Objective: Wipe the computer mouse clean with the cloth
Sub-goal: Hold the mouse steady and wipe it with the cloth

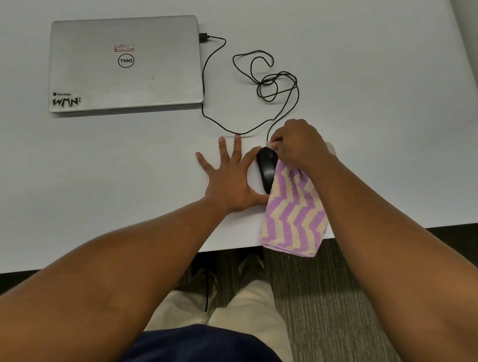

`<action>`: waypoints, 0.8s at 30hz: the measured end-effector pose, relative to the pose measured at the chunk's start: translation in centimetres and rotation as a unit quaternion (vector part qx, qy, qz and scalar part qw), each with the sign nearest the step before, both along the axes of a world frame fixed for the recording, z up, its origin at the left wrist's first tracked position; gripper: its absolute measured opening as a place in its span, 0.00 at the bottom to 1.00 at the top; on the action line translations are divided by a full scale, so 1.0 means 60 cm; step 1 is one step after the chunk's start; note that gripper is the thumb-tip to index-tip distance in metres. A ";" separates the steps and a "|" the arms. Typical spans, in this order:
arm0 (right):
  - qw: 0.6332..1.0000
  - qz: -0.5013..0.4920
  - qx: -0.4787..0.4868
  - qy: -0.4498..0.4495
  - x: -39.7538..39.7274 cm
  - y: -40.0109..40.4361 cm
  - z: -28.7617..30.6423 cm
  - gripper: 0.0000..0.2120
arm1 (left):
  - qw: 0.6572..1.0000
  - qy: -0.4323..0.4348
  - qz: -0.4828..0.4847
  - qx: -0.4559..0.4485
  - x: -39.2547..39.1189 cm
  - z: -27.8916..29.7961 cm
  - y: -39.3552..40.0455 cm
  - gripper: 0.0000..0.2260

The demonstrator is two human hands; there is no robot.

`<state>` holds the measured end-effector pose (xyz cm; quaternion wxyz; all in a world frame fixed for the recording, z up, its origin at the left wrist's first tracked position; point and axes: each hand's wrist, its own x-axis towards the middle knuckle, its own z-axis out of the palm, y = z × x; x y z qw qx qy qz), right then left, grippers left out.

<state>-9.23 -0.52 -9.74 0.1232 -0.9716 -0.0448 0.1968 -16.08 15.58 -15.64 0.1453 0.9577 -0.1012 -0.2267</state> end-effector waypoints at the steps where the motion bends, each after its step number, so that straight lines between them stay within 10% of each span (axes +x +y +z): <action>1: 1.000 0.008 0.002 -0.004 0.001 0.002 0.000 0.11 | 1.000 0.001 0.000 -0.002 0.000 0.000 0.000 0.55; 13: 0.982 0.056 0.111 0.139 0.002 -0.014 0.034 0.07 | 1.000 -0.019 0.003 -0.017 -0.002 -0.007 0.003 0.56; 24: 0.973 -0.167 0.159 -0.010 -0.014 -0.033 0.008 0.14 | 1.000 -0.020 0.005 -0.012 0.000 -0.014 0.003 0.58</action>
